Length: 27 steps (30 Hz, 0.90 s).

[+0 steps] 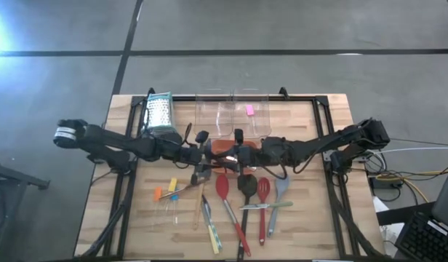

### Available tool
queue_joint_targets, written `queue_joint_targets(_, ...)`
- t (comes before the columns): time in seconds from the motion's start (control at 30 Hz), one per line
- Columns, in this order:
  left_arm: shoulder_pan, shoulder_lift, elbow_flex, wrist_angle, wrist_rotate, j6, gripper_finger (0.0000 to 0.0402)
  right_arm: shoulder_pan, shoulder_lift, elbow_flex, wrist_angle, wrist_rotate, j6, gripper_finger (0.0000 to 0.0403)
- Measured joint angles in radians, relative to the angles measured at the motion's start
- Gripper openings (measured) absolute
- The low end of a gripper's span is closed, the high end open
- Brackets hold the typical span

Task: Pick & Place Kitchen Items
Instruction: Put the black serving spoon into the left transparent bin

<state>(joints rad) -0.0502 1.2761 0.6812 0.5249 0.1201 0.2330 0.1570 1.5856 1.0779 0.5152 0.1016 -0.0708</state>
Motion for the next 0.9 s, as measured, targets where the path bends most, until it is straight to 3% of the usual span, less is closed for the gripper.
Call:
queue_joint_targets(0.2,0.0,0.002,0.002,-0.003,0.002,-0.029,0.0113,0.0,0.0,0.0,0.004,-0.001,-0.011,0.0063)
queue_joint_targets(0.33,0.001,0.007,0.002,-0.003,0.061,-0.037,0.0121,0.001,0.001,0.0,0.004,-0.005,-0.012,0.0063)
queue_joint_targets(0.7,0.001,0.024,0.009,0.074,0.069,-0.051,0.0216,0.0,0.002,-0.001,0.007,0.002,-0.012,0.0063)
queue_joint_targets(0.9,0.001,0.027,0.011,0.129,0.063,-0.045,0.0223,0.0,0.002,-0.014,0.006,0.002,-0.011,0.0063)
